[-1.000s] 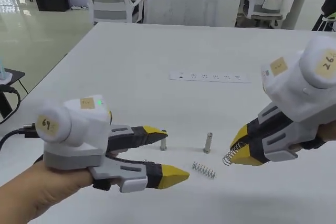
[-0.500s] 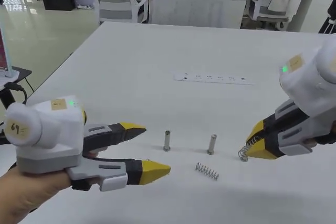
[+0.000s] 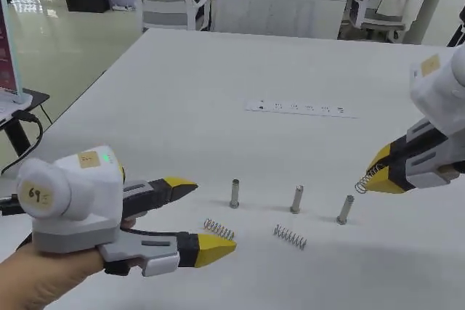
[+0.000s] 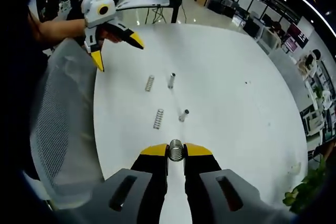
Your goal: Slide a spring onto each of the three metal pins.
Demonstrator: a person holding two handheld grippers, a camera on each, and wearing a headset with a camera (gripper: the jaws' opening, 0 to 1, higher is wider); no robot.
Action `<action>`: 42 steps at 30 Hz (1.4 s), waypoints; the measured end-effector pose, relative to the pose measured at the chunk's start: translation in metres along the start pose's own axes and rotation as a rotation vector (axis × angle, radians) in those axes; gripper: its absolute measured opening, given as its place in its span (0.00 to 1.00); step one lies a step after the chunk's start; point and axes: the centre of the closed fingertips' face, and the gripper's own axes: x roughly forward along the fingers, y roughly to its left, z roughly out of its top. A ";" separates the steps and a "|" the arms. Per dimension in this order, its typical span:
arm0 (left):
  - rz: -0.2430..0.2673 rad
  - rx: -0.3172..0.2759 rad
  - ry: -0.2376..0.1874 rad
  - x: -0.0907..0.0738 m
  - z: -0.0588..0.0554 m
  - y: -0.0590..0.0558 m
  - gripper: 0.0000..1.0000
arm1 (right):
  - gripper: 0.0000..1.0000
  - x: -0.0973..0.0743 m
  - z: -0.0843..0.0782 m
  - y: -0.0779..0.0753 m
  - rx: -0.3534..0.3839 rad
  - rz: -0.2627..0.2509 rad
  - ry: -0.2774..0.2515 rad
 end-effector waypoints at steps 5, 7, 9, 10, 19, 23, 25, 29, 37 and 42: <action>0.006 -0.001 0.009 0.000 -0.004 0.001 0.62 | 0.08 0.007 -0.007 -0.014 0.025 -0.011 0.019; 0.010 -0.005 0.009 0.000 -0.005 0.002 0.62 | 0.08 0.013 -0.012 -0.019 0.027 -0.013 0.044; 0.013 -0.006 0.009 0.000 -0.006 0.003 0.63 | 0.08 0.016 -0.014 -0.022 0.022 -0.016 0.057; 0.015 -0.006 0.008 0.000 -0.006 0.003 0.63 | 0.08 0.019 -0.015 -0.024 0.025 -0.013 0.066; 0.016 -0.001 0.006 0.000 -0.008 0.003 0.65 | 0.08 0.044 -0.022 -0.034 0.045 0.022 0.103; 0.019 0.000 -0.002 -0.001 -0.007 0.004 0.65 | 0.08 0.051 -0.026 -0.035 0.056 0.032 0.120; 0.018 0.002 -0.007 0.000 -0.006 0.003 0.66 | 0.08 0.055 -0.027 -0.034 0.065 0.040 0.122; 0.017 0.009 -0.024 0.000 -0.003 0.003 0.66 | 0.08 0.062 -0.032 -0.033 0.071 0.046 0.140; 0.025 0.031 -0.125 -0.004 0.016 0.006 0.63 | 0.09 0.065 -0.037 -0.034 0.085 0.047 0.154; 0.024 0.041 -0.115 -0.001 0.014 0.004 0.65 | 0.09 0.066 -0.038 -0.033 0.088 0.054 0.156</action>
